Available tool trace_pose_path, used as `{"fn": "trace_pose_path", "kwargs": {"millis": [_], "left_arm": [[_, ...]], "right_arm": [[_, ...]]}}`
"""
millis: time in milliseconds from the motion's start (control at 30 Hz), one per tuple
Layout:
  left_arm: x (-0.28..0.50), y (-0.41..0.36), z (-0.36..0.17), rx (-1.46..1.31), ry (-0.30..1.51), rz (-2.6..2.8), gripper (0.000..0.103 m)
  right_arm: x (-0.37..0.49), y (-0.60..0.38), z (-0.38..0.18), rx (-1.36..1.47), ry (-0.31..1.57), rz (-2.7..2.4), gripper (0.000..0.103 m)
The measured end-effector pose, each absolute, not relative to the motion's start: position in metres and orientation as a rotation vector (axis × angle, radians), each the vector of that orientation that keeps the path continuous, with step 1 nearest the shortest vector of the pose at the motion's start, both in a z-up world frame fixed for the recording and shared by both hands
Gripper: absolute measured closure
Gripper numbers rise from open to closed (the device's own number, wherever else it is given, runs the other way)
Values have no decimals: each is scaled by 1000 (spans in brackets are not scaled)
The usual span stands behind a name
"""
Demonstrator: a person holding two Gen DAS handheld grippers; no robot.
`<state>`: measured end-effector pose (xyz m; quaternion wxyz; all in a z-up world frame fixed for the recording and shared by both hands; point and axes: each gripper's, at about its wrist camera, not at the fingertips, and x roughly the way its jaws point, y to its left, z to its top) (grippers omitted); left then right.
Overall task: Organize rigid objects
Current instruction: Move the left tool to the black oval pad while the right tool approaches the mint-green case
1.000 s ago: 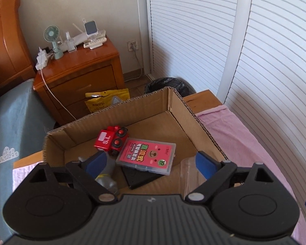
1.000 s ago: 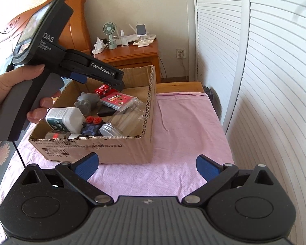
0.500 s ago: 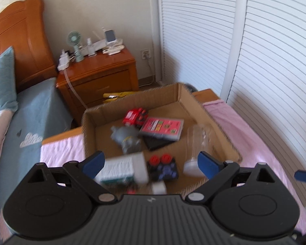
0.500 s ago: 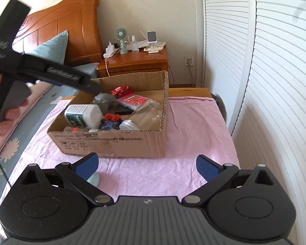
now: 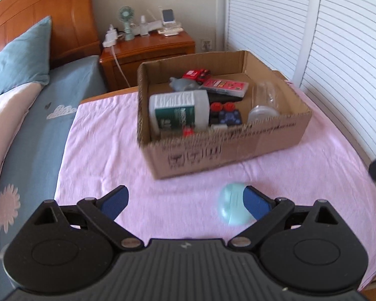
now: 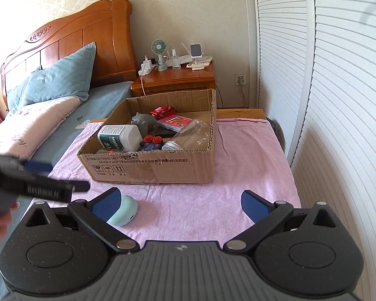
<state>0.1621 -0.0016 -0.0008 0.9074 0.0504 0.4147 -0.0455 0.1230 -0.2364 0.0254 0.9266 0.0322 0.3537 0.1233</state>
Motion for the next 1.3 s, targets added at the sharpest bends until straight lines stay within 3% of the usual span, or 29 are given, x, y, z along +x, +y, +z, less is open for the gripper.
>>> {"fn": "trace_pose_path", "kwargs": {"millis": [600,1300], "left_arm": [[118,0,-73,-10,850,-5,5],[120,29,-85,-34,840,41,0]], "right_arm": [[120,-213,-10,-53,804,286,0],[160,-163,-52,-165,870,323,0]]}}
